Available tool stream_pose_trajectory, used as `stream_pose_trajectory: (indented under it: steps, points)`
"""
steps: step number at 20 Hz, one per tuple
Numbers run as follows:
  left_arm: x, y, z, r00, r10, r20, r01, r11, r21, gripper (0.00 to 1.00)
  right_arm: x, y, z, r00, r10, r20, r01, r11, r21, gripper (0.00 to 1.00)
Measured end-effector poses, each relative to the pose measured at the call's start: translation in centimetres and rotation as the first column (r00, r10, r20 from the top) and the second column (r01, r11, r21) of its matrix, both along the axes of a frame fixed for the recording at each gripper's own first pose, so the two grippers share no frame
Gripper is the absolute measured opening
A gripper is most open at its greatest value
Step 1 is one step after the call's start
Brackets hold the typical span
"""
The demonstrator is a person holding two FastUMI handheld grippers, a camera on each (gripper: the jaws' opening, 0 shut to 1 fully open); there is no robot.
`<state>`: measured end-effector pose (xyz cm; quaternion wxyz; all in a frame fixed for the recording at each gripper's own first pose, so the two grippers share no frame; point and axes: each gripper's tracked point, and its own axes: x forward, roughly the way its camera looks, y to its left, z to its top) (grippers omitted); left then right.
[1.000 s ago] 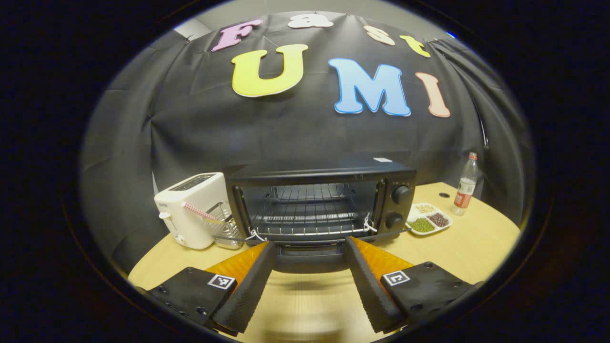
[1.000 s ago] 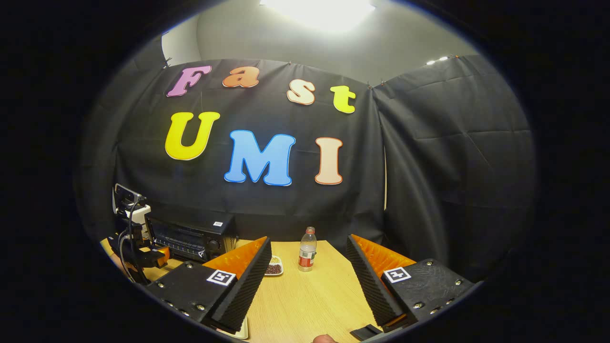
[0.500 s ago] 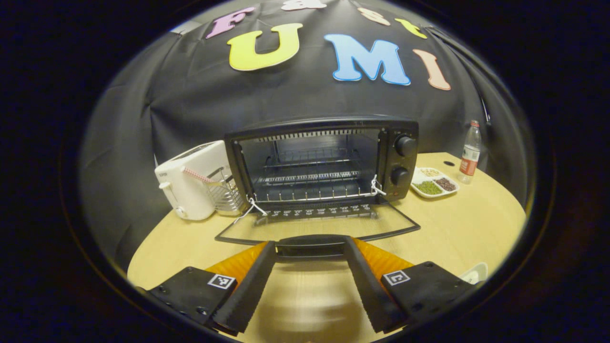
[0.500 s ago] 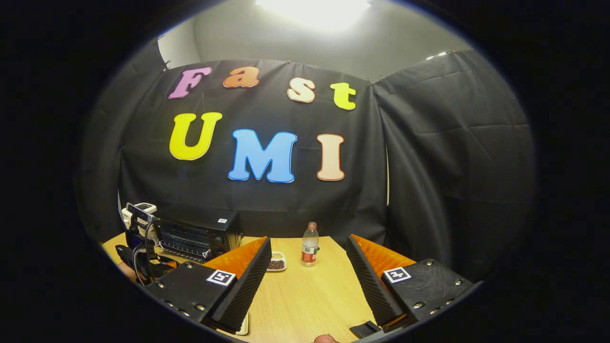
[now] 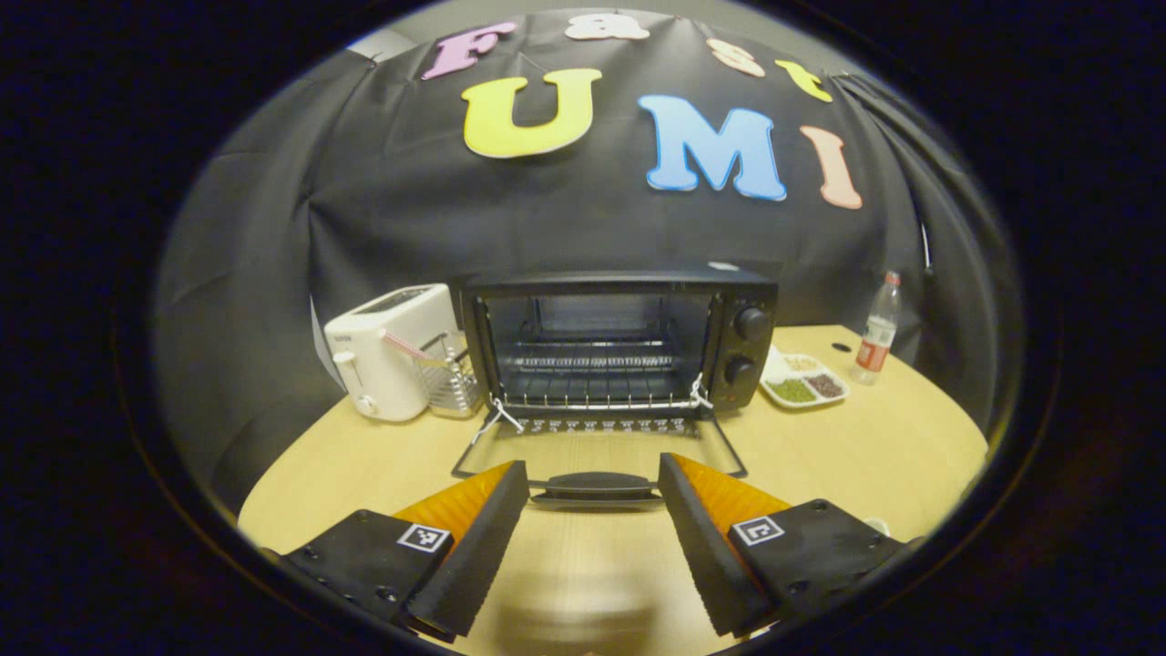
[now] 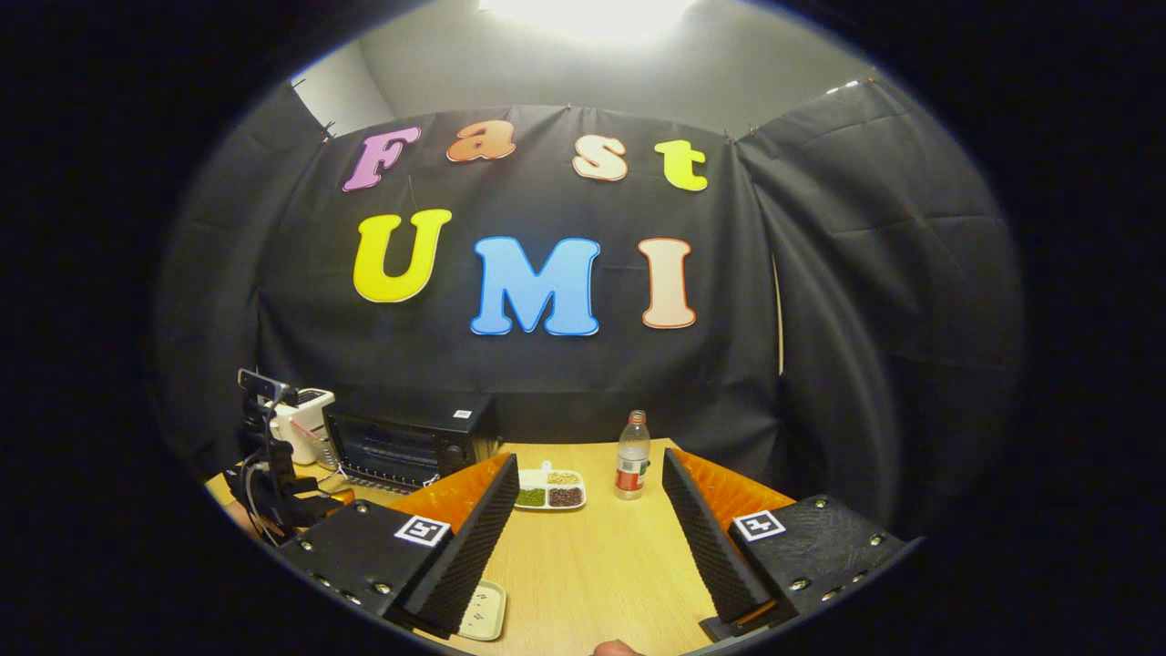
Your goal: Open the electric oven with the left hand, put the food in, and close the electric oven.
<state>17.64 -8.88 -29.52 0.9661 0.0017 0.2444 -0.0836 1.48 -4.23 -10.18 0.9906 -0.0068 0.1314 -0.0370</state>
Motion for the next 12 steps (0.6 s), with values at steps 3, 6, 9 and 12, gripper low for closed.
stream_pose_trajectory:
  steps: [3, 6, 9, 12]
  points:
    - [-1.4, 1.5, 5.8, 0.995, 0.034, 0.097, -0.031, 0.999, -0.030, 0.97, 0.6, 1.2, -1.7, 0.997, 0.065, -0.039, -0.063, 0.997, 0.050, 0.97]
    - [-3.1, 3.4, 10.8, 0.982, 0.072, 0.175, -0.065, 0.997, -0.047, 0.96, 1.1, 2.3, -3.8, 0.987, 0.126, -0.095, -0.117, 0.988, 0.098, 0.98]
    - [-4.8, 5.5, 15.0, 0.964, 0.110, 0.242, -0.100, 0.994, -0.053, 1.00, 1.2, 3.6, -6.3, 0.964, 0.193, -0.182, -0.163, 0.972, 0.171, 0.97]
    - [-6.2, 7.1, 18.1, 0.946, 0.134, 0.296, -0.125, 0.991, -0.050, 0.96, 1.2, 4.7, -8.8, 0.927, 0.251, -0.278, -0.183, 0.952, 0.247, 0.98]
